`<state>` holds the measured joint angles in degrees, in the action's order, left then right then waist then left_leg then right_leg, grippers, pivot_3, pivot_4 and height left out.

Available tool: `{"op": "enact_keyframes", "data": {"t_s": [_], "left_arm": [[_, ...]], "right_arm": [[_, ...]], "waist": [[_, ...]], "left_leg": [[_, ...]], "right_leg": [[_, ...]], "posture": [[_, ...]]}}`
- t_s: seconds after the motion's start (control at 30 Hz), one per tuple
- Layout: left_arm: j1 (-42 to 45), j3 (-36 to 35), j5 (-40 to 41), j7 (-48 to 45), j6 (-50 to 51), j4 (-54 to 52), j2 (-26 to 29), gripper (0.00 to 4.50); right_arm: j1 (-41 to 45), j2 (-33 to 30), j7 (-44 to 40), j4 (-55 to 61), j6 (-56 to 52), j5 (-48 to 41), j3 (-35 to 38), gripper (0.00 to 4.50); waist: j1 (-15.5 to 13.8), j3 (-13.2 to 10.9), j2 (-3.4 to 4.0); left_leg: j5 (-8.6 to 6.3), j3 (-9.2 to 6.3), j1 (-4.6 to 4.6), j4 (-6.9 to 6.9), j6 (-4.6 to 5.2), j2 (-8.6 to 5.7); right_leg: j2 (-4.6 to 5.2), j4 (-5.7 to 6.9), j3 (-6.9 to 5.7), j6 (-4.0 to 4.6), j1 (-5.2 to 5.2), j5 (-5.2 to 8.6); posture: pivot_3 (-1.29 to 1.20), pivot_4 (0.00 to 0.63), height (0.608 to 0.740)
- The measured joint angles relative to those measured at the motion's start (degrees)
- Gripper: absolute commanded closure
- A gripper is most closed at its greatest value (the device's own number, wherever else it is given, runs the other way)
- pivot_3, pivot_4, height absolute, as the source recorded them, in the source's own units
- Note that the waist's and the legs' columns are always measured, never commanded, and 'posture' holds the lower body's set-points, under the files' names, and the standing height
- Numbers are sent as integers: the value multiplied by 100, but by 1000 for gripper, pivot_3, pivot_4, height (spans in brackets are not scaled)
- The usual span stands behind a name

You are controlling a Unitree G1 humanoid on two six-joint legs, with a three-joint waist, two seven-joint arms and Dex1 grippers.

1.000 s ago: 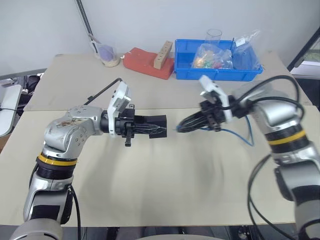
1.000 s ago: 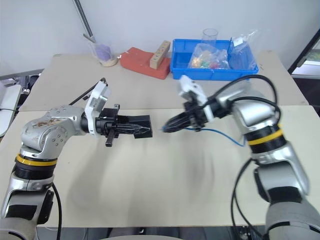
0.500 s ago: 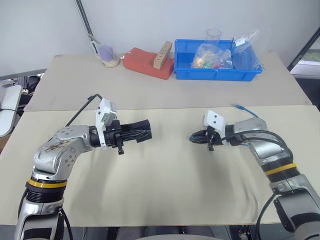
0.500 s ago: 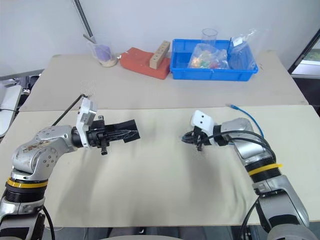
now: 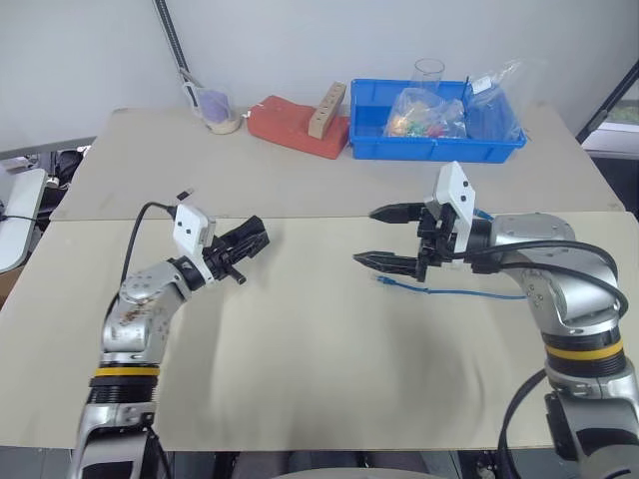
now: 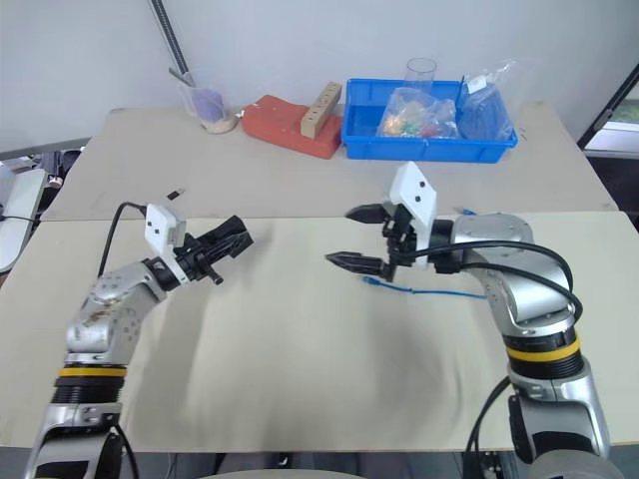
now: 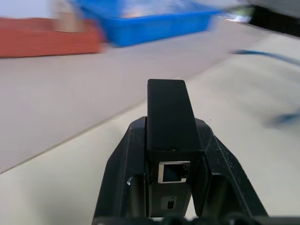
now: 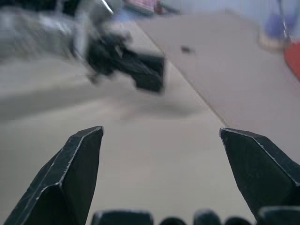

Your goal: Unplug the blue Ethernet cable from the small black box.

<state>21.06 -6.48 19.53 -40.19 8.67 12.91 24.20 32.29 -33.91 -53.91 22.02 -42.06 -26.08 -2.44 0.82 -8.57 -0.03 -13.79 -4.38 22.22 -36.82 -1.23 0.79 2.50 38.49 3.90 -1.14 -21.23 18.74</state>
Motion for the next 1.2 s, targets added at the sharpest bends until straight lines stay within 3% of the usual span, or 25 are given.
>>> {"op": "enact_keyframes", "data": {"t_s": [0.23,0.5,0.7,0.87,1.0,1.2], "left_arm": [[553,-22,-619,526,-1497,1764,-357,3907],[641,-23,-647,378,-1854,2332,-428,47],[202,-116,-457,170,-1365,1562,-137,47],[-1201,-319,121,-319,419,-820,1153,47],[-1885,-951,555,-562,1551,-2508,2252,47],[-1965,-1480,1006,-539,2314,-3374,2550,47]], "right_arm": [[-290,165,786,292,-173,11,-42,35],[-291,152,1058,327,-193,6,-42,0],[-539,-61,921,141,-15,30,-36,0],[-1141,-749,408,-325,600,189,202,0],[-1460,-1100,149,-490,838,188,653,0],[-1717,-1180,172,-650,975,190,942,0]], "waist": [[-25,0,-3],[43,0,-3],[45,0,-3],[123,-2,-3],[110,-4,-3],[105,-4,-2]], "left_leg": [[0,2,4,-2,0,-9],[0,0,-1,1,0,-4],[0,-1,0,2,0,-2],[0,-7,-3,13,1,5],[-1,-7,-15,20,0,5],[-1,3,-20,23,0,4]], "right_leg": [[8,-2,-2,0,-1,0],[-2,7,-5,0,-2,0],[-1,7,-5,0,-2,0],[-3,4,-3,0,-3,0],[2,-4,-2,3,9,3],[0,-18,0,4,18,4]], "posture": [[0,150,740],[0,150,740],[0,150,740],[0,150,740],[0,150,740],[0,150,740]]}}
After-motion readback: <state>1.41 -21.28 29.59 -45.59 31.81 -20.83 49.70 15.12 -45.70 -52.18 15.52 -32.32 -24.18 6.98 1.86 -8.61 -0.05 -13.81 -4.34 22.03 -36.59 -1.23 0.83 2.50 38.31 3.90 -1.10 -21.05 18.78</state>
